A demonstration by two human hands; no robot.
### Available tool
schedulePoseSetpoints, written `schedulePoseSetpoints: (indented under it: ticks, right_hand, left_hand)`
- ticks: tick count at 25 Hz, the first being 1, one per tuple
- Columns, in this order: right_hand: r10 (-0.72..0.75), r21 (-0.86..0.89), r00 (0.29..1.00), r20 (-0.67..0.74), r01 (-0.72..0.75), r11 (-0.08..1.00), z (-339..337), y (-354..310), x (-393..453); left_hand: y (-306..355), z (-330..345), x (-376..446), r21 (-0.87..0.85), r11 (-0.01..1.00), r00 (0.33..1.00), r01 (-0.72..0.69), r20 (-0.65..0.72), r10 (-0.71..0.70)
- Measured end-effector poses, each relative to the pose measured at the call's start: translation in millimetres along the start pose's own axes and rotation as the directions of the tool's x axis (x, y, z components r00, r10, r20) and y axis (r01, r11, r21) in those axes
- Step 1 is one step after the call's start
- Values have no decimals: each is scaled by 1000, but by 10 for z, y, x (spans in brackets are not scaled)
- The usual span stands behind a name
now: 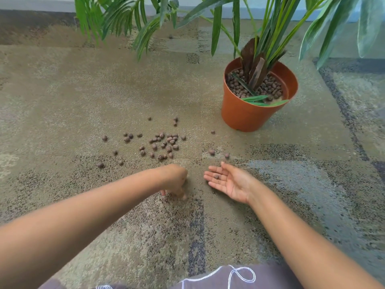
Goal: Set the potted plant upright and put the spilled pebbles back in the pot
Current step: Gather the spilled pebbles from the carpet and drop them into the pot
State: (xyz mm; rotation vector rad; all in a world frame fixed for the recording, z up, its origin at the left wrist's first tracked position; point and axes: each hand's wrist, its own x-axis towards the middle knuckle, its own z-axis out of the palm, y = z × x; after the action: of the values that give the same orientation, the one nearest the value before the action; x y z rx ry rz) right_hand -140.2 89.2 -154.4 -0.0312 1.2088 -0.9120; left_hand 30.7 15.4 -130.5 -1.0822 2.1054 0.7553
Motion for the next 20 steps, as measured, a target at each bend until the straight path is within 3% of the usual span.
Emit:
schedulePoseSetpoints:
  ticks: [7,10,13,16,18,20]
  right_hand:
    - [-29,14,998,-48,30,999,88,8,24]
    - [-73,14,997,-15,73,997,102,29,14]
    - [-163,14,987,1,163,987,107,55,16]
    - [-196,35,981,-1,195,980,162,104,40]
    - [-199,39,980,15,198,979,207,145,38]
    - [-185,135,981,61,176,975,242,169,25]
  left_hand:
    - [85,130,43,244,968,991,-63,-103,90]
    - [36,152,27,248,964,984,-98,-122,132]
    - [-23,106,-10,90,986,981,-140,-121,151]
    - [26,-20,-42,-189,951,959,-245,-195,208]
    - [144,-87,-71,-445,831,929,-334,-304,211]
    - [266,-127,-108,-699,581,902,-418,-399,169]
